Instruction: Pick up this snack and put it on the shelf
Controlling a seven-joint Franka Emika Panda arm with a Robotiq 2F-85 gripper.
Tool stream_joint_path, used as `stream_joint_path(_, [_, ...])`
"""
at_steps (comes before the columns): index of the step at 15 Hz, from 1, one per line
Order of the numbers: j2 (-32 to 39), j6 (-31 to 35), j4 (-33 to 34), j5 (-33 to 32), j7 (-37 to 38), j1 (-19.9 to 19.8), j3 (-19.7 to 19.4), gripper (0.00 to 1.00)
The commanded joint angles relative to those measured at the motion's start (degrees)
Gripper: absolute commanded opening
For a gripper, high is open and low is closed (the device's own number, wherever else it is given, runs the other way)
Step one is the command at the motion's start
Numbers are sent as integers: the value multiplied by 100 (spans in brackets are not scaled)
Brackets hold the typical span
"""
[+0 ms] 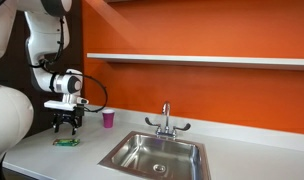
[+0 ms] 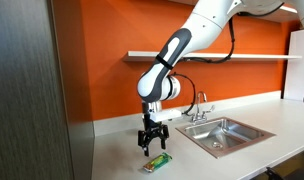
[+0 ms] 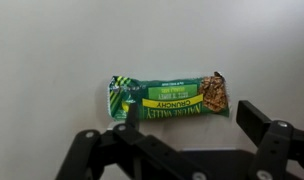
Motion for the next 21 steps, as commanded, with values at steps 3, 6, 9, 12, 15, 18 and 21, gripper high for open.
stream_joint_path(3, [76, -27, 78, 382, 563, 20, 49, 100])
stream_joint_path(6, [103, 34, 76, 665, 1050, 72, 36, 100])
stream_joint_path(9, [84, 180, 15, 885, 1685, 154, -14, 100])
stream_joint_path(12, [74, 343, -43, 1009, 2275, 228, -66, 100])
stream_joint_path(15, [64, 593, -136, 1113, 2767, 291, -107, 100])
stream_joint_path(18, [23, 950, -321, 1237, 3203, 324, -128, 100])
stream_joint_path(21, [-16, 1312, -535, 1361, 3623, 338, -123, 100])
